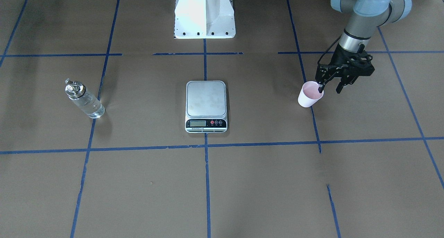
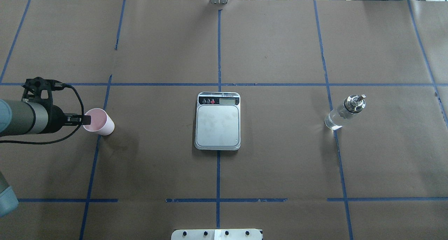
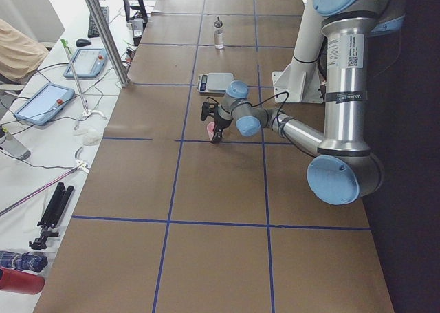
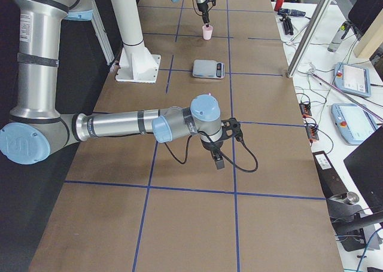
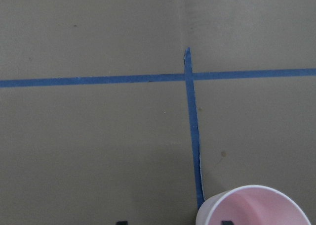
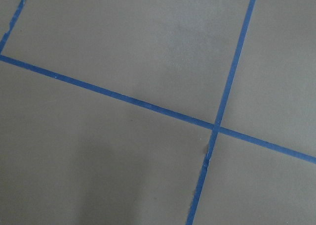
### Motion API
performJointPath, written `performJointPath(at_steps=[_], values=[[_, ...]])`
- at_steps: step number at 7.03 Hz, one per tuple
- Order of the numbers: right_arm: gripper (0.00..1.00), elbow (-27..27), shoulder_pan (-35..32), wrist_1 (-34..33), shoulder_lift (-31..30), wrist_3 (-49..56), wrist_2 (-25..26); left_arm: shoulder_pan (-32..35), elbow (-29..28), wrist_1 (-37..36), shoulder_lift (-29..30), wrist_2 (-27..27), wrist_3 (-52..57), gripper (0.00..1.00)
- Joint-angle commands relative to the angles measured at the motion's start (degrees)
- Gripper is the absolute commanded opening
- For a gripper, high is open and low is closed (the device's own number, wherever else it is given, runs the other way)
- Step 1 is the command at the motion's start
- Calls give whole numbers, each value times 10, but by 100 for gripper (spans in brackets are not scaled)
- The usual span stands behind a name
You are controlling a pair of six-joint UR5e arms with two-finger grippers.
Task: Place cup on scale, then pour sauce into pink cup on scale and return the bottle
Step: 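Reach the left gripper to the pink cup and grasp it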
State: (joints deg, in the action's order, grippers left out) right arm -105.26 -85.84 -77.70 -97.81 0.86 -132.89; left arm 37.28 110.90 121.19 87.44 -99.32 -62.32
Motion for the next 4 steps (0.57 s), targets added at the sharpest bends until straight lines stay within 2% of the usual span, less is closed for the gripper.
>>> performJointPath(at_steps=[1,2,4], values=[[100,0,1,0,0,-1,0,-17,-2,-1,2,1,-3,25],[100,0,0,0,0,-1,0,-17,-2,-2,5,0,-1,0],[100,1,0,1,0,-1,0,-17,4,-15,12,-4,11,0]])
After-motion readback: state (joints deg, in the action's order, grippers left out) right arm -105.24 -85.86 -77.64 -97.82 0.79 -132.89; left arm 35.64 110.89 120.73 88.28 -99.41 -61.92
